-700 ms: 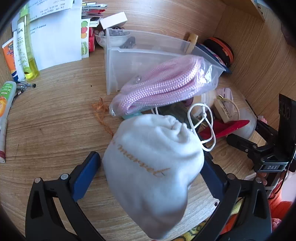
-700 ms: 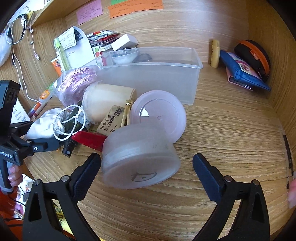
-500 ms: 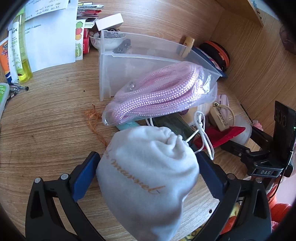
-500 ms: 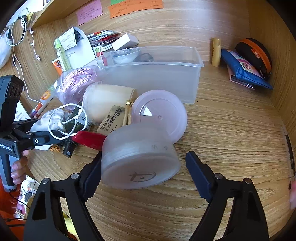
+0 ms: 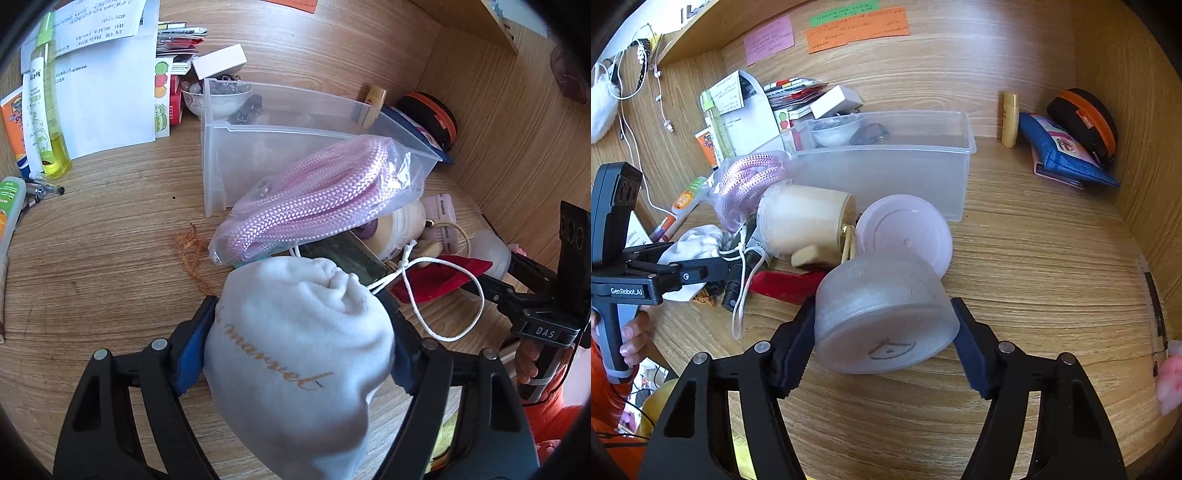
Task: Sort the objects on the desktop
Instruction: 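Grasp the white drawstring pouch with the left gripper while the right gripper holds a frosted round container, then lift the white pouch with the left gripper and carry it toward the clear box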
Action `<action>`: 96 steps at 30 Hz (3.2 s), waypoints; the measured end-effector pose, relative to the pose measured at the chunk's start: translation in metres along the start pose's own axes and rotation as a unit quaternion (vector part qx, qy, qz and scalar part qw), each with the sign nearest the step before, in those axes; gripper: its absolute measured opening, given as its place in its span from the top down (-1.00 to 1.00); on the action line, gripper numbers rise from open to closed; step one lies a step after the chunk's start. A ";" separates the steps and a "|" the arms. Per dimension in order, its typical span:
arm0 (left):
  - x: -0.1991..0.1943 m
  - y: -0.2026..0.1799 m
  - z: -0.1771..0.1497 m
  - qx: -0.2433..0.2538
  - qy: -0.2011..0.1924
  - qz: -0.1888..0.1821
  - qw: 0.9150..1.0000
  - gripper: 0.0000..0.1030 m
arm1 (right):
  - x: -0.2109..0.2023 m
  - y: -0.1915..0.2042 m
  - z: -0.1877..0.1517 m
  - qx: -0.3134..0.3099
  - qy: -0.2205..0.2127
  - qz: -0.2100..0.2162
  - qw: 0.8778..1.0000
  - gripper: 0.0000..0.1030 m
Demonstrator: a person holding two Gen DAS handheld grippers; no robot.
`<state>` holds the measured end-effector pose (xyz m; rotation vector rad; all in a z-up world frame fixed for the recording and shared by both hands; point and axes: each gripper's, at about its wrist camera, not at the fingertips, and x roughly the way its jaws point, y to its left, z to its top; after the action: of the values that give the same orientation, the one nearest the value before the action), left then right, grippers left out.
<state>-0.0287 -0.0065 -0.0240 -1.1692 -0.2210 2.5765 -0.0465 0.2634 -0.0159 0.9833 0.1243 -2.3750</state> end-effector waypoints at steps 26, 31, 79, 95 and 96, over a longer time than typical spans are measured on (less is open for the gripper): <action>-0.056 -0.002 -0.007 0.005 -0.065 0.050 0.997 0.23 | -0.027 -0.007 0.022 0.015 -0.048 0.010 0.999 -0.28; -0.061 -0.003 -0.005 -0.001 -0.075 0.049 0.996 0.32 | -0.028 -0.008 0.030 0.017 -0.053 0.015 0.998 -0.28; -0.073 0.030 -0.003 -0.028 -0.088 0.097 0.991 0.63 | -0.016 0.008 0.044 0.002 -0.048 0.046 0.998 -0.28; -0.118 -0.007 0.048 0.002 -0.183 0.038 0.982 0.65 | -0.021 -0.011 0.079 0.015 -0.075 0.042 0.996 -0.28; -0.118 -0.007 0.053 0.003 -0.185 0.036 0.982 0.65 | -0.021 -0.013 0.083 0.014 -0.077 0.041 0.996 -0.28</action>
<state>0.0064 -0.0402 0.0963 -0.6976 -0.2545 2.8397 -0.0932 0.2601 0.0573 0.7976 -0.0080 -2.3724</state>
